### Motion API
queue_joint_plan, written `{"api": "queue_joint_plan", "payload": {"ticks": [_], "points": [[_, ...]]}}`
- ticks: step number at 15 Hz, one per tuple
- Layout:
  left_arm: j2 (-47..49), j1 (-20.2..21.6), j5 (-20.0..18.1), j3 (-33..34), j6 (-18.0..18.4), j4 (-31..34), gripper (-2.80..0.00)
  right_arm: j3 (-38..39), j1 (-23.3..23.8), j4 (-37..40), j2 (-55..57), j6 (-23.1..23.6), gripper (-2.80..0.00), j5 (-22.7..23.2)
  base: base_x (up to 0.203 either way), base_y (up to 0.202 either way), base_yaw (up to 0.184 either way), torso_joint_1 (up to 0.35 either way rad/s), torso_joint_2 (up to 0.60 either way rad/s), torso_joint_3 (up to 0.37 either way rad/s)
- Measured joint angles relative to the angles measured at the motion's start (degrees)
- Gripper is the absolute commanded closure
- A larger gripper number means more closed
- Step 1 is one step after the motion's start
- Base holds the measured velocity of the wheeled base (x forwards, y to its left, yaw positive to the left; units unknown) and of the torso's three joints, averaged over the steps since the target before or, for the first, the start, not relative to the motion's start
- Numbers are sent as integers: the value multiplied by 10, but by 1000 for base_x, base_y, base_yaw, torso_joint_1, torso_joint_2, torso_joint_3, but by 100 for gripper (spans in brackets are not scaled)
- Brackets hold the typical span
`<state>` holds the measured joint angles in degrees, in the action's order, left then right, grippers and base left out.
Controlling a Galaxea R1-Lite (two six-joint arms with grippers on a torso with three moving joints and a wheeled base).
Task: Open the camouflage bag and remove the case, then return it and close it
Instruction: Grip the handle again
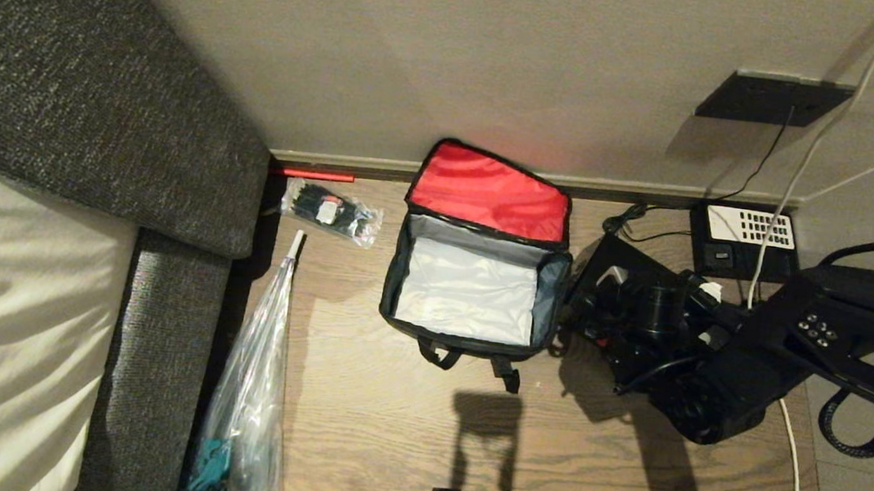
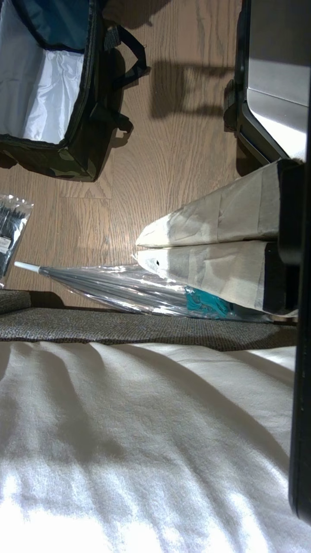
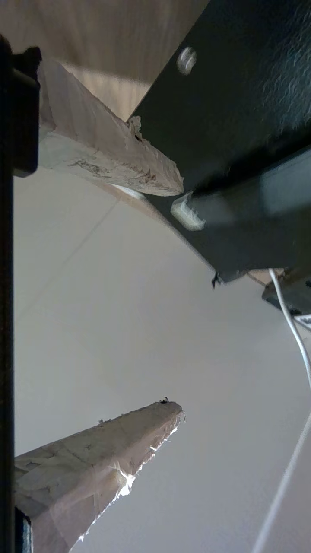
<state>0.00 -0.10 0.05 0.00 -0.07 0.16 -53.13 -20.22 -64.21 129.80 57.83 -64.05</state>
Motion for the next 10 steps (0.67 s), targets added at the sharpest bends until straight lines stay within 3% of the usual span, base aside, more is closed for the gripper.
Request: {"api": "queue_joint_plan", "payload": {"ticks": [5, 10], "points": [[0, 0, 0, 0, 0, 0, 0, -34, 6, -39, 56, -20, -280, -2, 0, 0, 0, 0, 0, 0], [0, 0, 0, 0, 0, 0, 0, -67, 14, -70, 96, 17, -280, 5, 0, 0, 0, 0, 0, 0]]}}
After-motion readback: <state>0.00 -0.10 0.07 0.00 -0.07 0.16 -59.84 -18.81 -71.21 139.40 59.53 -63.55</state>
